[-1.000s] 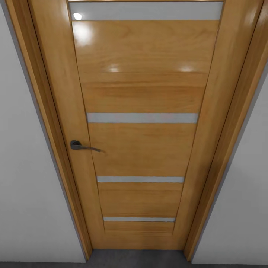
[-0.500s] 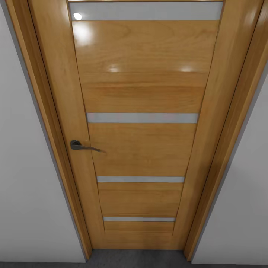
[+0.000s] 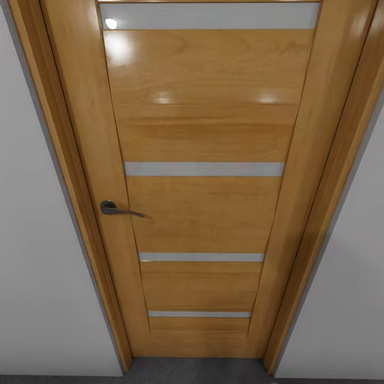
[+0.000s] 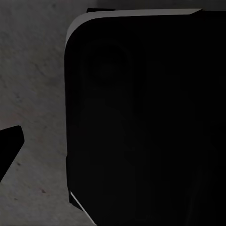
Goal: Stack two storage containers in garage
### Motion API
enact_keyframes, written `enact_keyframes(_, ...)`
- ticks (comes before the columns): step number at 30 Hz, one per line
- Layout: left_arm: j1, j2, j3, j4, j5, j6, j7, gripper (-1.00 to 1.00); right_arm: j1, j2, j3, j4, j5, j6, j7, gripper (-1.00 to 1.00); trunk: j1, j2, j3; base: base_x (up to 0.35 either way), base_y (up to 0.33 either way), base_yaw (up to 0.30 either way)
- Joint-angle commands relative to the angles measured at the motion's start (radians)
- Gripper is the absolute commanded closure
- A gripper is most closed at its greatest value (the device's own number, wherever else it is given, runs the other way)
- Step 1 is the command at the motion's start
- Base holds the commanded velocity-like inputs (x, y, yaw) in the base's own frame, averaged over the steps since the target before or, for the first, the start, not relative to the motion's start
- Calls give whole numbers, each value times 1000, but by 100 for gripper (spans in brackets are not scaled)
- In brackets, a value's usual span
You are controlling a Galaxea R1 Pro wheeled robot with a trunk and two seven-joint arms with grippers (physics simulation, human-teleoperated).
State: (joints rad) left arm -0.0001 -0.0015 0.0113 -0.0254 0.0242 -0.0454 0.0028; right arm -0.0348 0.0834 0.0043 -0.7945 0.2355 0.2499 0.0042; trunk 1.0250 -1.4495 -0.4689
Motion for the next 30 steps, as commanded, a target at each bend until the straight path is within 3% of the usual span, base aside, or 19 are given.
enact_keyframes(1,0,0,1,-1,3,-2,0,-100,-11,8,0,-15,17,25,1,-100,0,-1,-1,0,0,0)
enact_keyframes(4,0,0,1,-1,3,-2,0,-100,-80,50,1,-49,45,111,5,-100,0,-1,-1,0,0,0)
enact_keyframes(6,0,0,0,-1,3,-2,0,-100,-189,91,3,-63,58,200,7,-100,0,-1,-1,0,0,0)
enact_keyframes(10,0,0,0,-1,3,-2,0,-100,-270,91,45,-65,60,252,7,-100,0,-1,-1,0,0,0)
enact_keyframes(12,0,0,-1,-1,3,-2,0,-100,-365,91,134,-66,54,290,7,-100,0,-1,-1,0,0,0)
enact_keyframes(16,0,0,0,-1,3,-2,0,-100,-439,91,197,-84,46,346,12,-100,0,-1,-1,0,0,0)
enact_keyframes(22,0,0,1,-1,3,-2,0,-100,-467,91,262,-219,5,378,57,-100,0,-1,-1,0,0,0)
enact_keyframes(24,0,0,1,-1,3,-2,0,-100,-470,91,330,-318,-4,408,73,-100,0,-1,-1,0,0,0)
enact_keyframes(28,0,0,1,-1,3,-2,0,-100,-470,91,399,-404,-7,429,70,-100,0,-1,-1,0,0,0)
enact_keyframes(30,0,0,1,-1,3,-2,0,-100,-470,91,407,-414,-8,430,68,-100,0,-1,-1,0,0,0)
